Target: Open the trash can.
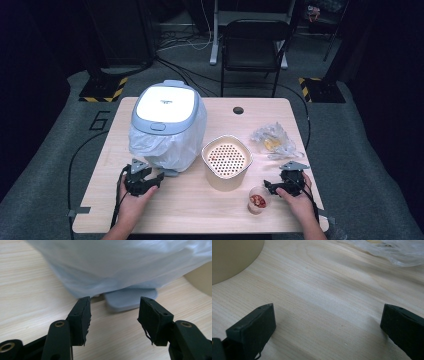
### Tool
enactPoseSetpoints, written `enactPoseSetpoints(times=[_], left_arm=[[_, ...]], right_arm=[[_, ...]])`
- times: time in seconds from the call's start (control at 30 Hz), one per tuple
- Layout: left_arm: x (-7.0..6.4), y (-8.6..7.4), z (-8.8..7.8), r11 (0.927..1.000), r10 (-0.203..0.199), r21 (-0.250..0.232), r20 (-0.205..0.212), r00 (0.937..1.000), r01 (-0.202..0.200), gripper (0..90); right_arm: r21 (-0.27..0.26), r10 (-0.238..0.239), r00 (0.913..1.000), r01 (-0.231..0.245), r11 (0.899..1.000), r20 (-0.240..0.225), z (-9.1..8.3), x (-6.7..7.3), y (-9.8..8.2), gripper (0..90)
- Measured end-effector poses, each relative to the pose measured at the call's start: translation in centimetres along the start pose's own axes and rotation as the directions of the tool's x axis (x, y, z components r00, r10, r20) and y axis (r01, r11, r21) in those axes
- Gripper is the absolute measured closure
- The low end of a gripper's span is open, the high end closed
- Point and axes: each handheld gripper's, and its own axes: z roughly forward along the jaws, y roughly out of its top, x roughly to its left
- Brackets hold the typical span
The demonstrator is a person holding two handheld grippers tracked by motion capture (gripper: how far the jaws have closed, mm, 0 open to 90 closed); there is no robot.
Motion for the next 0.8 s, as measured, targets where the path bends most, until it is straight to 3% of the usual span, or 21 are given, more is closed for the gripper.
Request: enactPoseSetpoints(times=[0.03,0.13,0.33,0.4,0.43,0.6,0.63,0.67,0.8], left_arm=[[-0.2,0.2,0.0,0.9996,0.027,0.001,0.0,0.9996,-0.027,46.3],[-0.6,0.4,0.2,0.9988,0.049,-0.005,-0.007,0.9988,-0.049,48.3],[-1.8,0.8,1.0,0.9992,0.04,0.003,0.011,0.9991,-0.04,53.7],[-1.9,0.9,1.3,0.999,0.044,-0.003,-0.003,0.999,-0.044,54.2],[-2.0,1.0,1.7,0.9996,0.027,-0.007,-0.005,0.9996,-0.027,54.2],[-2.2,1.0,2.3,0.9986,0.052,0.01,-0.035,0.998,-0.052,54.0],[-2.5,0.9,2.7,0.9998,0.016,-0.013,-0.017,0.9997,-0.016,54.0],[-2.7,0.8,3.1,0.9997,0.005,-0.024,-0.041,0.9991,-0.006,53.4],[-2.8,0.8,3.5,0.999,-0.005,-0.044,-0.063,0.998,0.003,53.8]], right_arm=[[0.0,0.0,1.0,0.0,1.0,0.0,0.0,0.0,0.0,0.0],[0.0,0.0,1.0,0.0,1.0,0.0,0.0,0.0,0.0,0.0],[0.0,0.0,1.0,0.0,1.0,0.0,0.0,0.0,0.0,0.0],[0.0,0.0,1.0,0.0,1.0,0.0,0.0,0.0,0.0,0.0],[0.0,0.0,1.0,0.0,1.0,0.0,0.0,0.0,0.0,0.0],[0.0,0.0,1.0,0.0,1.0,0.0,0.0,0.0,0.0,0.0],[0.0,0.0,1.0,0.0,1.0,0.0,0.0,0.0,0.0,0.0],[0.0,0.0,1.0,0.0,1.0,0.0,0.0,0.0,0.0,0.0],[0.0,0.0,1.0,0.0,1.0,0.0,0.0,0.0,0.0,0.0]])
